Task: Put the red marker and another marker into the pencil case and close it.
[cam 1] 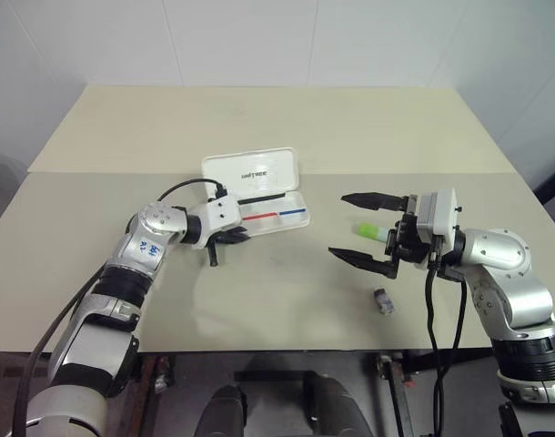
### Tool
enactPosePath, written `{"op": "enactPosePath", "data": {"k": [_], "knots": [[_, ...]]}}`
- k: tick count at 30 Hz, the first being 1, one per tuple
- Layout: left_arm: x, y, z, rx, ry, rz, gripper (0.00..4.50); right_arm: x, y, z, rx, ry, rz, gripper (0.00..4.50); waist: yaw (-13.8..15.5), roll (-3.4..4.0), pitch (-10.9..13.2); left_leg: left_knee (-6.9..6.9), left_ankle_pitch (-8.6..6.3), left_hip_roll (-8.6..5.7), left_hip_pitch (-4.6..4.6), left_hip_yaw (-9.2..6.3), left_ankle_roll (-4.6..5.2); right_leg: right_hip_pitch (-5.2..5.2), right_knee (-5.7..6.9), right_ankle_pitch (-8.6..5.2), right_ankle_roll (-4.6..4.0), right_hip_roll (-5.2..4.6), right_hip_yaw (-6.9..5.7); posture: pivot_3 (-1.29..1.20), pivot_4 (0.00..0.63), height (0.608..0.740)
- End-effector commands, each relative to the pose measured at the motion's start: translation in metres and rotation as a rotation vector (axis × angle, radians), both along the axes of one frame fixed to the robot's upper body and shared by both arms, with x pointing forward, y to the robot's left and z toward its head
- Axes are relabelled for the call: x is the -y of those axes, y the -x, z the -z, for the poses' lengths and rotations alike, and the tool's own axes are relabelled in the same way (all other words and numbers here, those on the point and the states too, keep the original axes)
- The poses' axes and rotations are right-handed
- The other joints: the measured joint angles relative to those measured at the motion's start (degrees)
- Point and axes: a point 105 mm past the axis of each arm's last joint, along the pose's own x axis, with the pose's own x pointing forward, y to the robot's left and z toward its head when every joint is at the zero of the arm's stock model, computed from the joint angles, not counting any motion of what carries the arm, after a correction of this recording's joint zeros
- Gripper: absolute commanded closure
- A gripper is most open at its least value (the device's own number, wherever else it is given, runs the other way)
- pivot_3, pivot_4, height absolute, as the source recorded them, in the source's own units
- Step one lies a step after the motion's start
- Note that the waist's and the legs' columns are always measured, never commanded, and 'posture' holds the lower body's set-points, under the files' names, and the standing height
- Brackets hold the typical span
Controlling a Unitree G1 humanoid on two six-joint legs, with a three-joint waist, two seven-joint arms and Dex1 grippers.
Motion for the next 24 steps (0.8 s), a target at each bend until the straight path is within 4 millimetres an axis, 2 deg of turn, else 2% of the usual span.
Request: {"op": "enactPosePath", "data": {"k": [1, 3, 8, 11, 15, 20, 24], "knots": [[0.013, 0.010, 0.004, -0.011, 0.014, 0.074, 4.48, 0.002, 0.005, -0.016, 0.066, -0.007, 0.000, 0.00, 0.20, 0.00, 0.00, 0.00, 0.00, 0.00, -0.01, 0.00, 0.00, 0.00, -0.01, 0.00, 0.00, 0.00, 0.00, 0.00, 0.150, 0.740], [0.016, 0.014, 0.002, -0.007, 0.035, 0.103, 4.48, 0.002, 0.004, -0.016, 0.066, -0.007, 0.001, 0.00, 0.40, 0.00, 0.00, -0.02, -0.03, 0.00, -0.01, 0.00, 0.04, -0.01, -0.01, -0.01, 0.02, 0.00, 0.00, 0.00, 0.150, 0.740], [0.023, 0.038, -0.003, -0.015, 0.074, 0.226, 4.48, 0.000, 0.004, -0.015, 0.066, -0.007, 0.002, 0.00, 0.86, 0.01, 0.00, -0.02, -0.29, 0.04, -0.01, 0.01, 0.05, -0.05, 0.09, 0.00, 0.32, 0.01, 0.00, 0.00, 0.150, 0.740], [0.021, 0.053, -0.001, -0.016, 0.063, 0.283, 4.48, 0.002, 0.003, -0.014, 0.064, -0.006, 0.008, 0.00, 0.94, 0.01, 0.00, -0.01, -0.47, 0.05, -0.01, 0.01, 0.13, -0.07, 0.30, 0.02, 0.75, 0.00, -0.01, 0.00, 0.150, 0.740], [0.017, 0.066, 0.006, -0.034, 0.028, 0.312, 4.48, 0.002, 0.003, -0.014, 0.061, -0.006, 0.014, 0.00, 0.93, 0.01, 0.00, 0.01, -0.66, 0.06, 0.02, 0.02, 0.12, -0.11, 0.46, -0.24, 0.75, 0.00, -0.01, 0.00, 0.150, 0.740], [0.016, 0.072, 0.012, -0.039, 0.006, 0.313, 4.48, 0.001, 0.003, -0.014, 0.060, -0.009, 0.012, 0.00, 0.93, 0.01, 0.00, 0.01, -0.73, 0.06, 0.06, 0.01, 0.12, -0.14, 0.49, -0.43, 0.73, -0.01, -0.03, 0.00, 0.150, 0.740], [0.026, 0.073, 0.010, -0.028, 0.035, 0.303, 4.48, 0.000, 0.004, -0.012, 0.051, -0.012, 0.008, 0.00, 0.91, 0.01, 0.00, 0.02, -0.74, 0.06, 0.07, 0.01, 0.12, -0.14, 0.51, -0.45, 0.73, -0.01, -0.03, 0.00, 0.150, 0.740]]}}
